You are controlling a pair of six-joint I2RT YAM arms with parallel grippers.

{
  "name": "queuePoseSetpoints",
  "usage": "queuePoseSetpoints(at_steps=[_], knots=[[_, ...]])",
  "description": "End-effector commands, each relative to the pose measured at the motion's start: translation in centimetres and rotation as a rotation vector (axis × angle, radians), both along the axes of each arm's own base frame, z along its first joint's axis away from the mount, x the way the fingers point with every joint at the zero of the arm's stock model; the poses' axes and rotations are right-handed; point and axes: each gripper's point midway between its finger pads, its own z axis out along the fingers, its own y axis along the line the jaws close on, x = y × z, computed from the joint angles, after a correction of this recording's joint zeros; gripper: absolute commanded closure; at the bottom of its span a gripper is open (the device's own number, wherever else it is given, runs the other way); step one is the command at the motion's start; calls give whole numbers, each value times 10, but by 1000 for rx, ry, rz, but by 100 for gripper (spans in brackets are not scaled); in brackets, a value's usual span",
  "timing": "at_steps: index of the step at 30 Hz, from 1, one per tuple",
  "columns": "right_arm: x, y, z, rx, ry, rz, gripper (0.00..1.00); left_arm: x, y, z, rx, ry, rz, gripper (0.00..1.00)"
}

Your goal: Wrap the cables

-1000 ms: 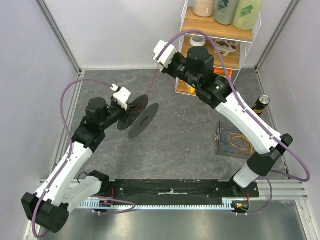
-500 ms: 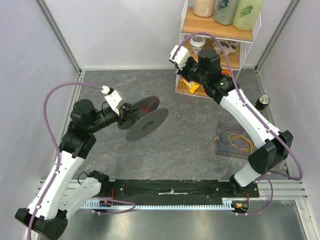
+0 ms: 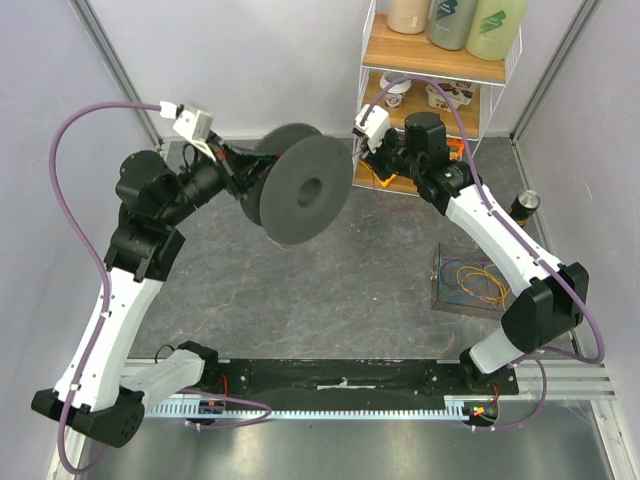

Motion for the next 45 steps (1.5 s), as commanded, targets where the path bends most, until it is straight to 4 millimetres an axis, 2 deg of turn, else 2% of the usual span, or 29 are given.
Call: queuePoseSetpoints(at_steps=[1,5,9,13,15,21,26,32,36,39,41,45], knots=[[-19,4,6,94,27,21,100,13,20,67,-254,27,141,98],[-37,5,-6,125,75,46,100,38,35,76,-360,113,248,98],[-55,8,-10,155,95,79,100,52,46,91,-439,126,322,99],[-78,21,-11,175,119,125,100,70,61,100,-505,135,431,98],[-93,31,-7,179,113,157,100,80,66,99,-518,152,480,98],[-132,68,2,170,103,263,100,107,77,74,-476,207,605,98],[-157,96,11,169,104,356,100,124,86,51,-419,215,691,98],[-185,129,27,201,110,471,100,138,84,24,-381,259,727,98],[-198,147,33,216,115,526,100,143,80,10,-375,287,737,98],[-202,153,28,199,107,548,100,147,79,7,-393,298,737,98],[-199,152,22,186,97,533,100,146,77,14,-413,290,726,98],[-187,139,15,193,39,442,100,137,67,40,-452,228,624,98]])
